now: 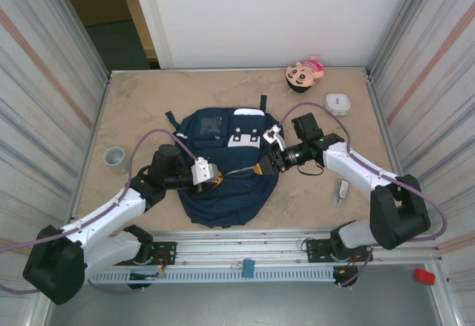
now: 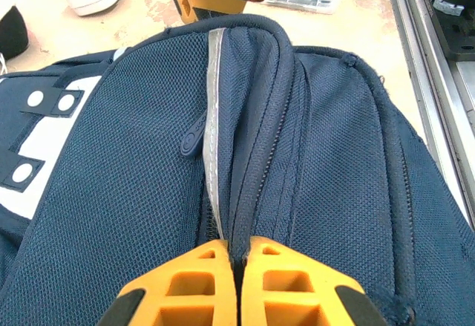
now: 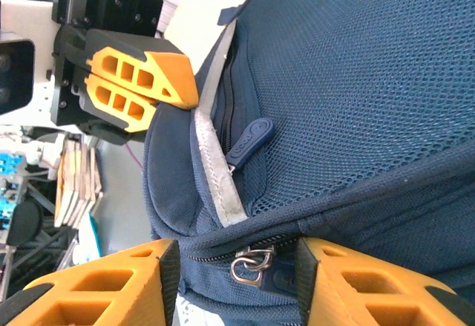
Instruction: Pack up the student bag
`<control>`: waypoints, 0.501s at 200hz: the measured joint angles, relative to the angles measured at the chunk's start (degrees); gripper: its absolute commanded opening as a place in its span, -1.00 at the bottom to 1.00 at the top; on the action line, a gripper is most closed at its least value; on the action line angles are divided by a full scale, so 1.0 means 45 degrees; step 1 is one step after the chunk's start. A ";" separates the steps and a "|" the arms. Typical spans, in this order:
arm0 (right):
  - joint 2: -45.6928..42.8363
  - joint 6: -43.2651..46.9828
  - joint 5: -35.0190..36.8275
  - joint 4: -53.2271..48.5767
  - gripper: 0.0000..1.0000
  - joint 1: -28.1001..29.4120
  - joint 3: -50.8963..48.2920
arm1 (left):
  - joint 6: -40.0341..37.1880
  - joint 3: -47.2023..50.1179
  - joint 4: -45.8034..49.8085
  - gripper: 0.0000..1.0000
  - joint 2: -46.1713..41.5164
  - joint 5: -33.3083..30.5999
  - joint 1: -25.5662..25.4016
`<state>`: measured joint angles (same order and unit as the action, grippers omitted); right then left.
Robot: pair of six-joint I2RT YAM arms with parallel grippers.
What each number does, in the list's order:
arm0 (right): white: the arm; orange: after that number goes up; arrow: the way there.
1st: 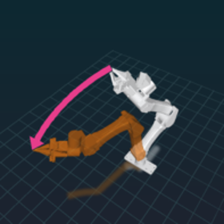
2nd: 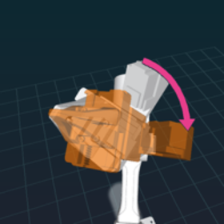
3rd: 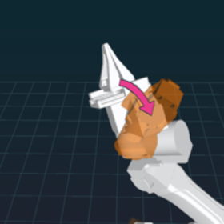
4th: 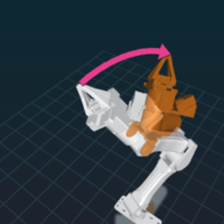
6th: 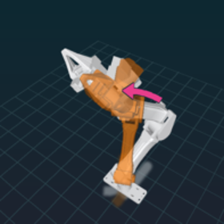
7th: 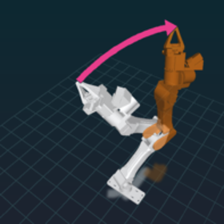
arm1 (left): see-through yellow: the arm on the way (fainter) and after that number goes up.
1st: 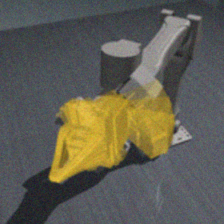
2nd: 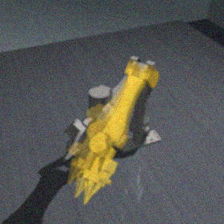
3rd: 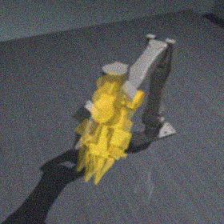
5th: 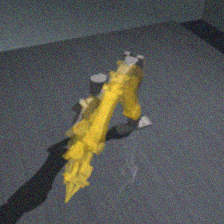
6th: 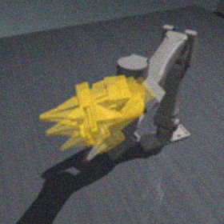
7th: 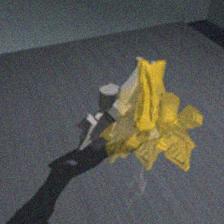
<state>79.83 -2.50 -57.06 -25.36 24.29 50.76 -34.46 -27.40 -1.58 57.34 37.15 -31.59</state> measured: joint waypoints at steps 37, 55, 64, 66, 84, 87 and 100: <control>-0.0005 0.0073 -0.0102 -0.0257 0.09 0.0019 0.0005 | 0.0053 0.0000 -0.0034 -1.00 -0.0005 0.0073 0.0010; -0.0102 0.0287 0.0267 -0.0321 0.14 0.0146 0.0010 | 0.0097 0.0000 -0.0097 -1.00 -0.0005 0.0083 0.0010; -0.0209 0.0398 0.0544 -0.0340 0.16 0.0214 0.0005 | 0.0112 0.0000 -0.0117 -1.00 0.0000 0.0087 0.0015; -0.0228 0.0432 0.0593 -0.0345 0.17 0.0223 0.0005 | 0.0117 0.0000 -0.0126 -1.00 0.0000 0.0092 0.0015; -0.0369 0.0981 0.1088 -0.0325 0.15 0.0359 0.0005 | 0.0219 0.0000 -0.0272 -1.00 0.0000 0.0126 0.0015; -0.0374 0.1059 0.1127 -0.0325 0.12 0.0374 0.0005 | 0.0243 0.0000 -0.0287 -1.00 0.0000 0.0126 0.0015; -0.0374 0.1603 0.1365 -0.0291 -0.06 0.0471 0.0005 | 0.0296 0.0000 -0.0296 -1.00 -0.0005 0.0155 0.0034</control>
<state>78.15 4.71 -50.92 -26.68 26.41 50.78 -33.12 -27.40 -2.92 57.32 37.85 -31.44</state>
